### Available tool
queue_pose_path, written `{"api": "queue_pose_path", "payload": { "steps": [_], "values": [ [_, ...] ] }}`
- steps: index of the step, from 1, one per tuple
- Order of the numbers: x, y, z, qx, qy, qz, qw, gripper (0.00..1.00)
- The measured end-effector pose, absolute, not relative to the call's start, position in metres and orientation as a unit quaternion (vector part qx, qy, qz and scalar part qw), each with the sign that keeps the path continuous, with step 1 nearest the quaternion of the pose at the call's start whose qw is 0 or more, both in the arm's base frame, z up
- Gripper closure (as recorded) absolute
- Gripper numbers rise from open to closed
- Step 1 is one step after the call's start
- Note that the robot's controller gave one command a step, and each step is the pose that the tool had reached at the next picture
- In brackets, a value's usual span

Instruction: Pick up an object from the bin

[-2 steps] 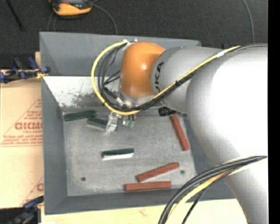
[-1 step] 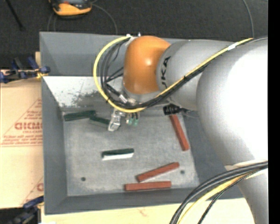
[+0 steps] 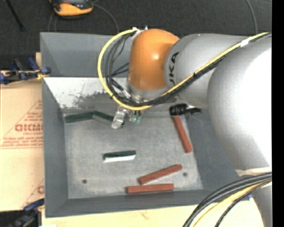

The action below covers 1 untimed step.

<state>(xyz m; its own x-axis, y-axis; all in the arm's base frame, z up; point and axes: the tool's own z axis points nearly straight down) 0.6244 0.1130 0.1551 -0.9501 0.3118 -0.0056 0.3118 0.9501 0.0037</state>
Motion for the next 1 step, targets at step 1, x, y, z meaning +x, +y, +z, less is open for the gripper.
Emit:
{"api": "queue_pose_path", "payload": {
  "steps": [1],
  "values": [
    [0.6125,0.1251,0.2616,0.145,0.989,0.0,0.002,1.0]
  ]
}}
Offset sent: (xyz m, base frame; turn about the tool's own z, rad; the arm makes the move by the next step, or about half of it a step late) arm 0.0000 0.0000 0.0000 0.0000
